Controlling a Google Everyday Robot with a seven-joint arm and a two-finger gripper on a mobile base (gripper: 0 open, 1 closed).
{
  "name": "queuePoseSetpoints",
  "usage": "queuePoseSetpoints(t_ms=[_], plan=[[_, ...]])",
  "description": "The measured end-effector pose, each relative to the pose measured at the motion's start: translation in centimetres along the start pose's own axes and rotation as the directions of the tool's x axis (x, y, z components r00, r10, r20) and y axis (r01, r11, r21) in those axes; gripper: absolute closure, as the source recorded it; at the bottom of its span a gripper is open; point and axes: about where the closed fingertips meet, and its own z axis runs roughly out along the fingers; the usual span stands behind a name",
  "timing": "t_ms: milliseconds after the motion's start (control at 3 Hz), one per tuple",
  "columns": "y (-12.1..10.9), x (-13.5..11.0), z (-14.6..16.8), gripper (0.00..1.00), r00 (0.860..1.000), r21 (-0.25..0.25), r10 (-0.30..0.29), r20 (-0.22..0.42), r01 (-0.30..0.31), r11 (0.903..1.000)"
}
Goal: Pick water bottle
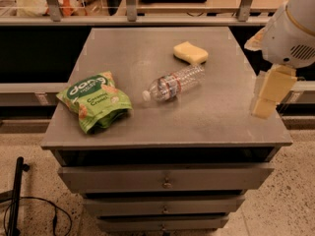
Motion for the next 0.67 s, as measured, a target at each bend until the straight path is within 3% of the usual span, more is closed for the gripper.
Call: queuePoseSetpoints(t_ms=[667], plan=[[-3.7, -4.4, 4.9, 0.00, 0.986, -0.016, -0.138, 0.097, 0.140, 0.9900]])
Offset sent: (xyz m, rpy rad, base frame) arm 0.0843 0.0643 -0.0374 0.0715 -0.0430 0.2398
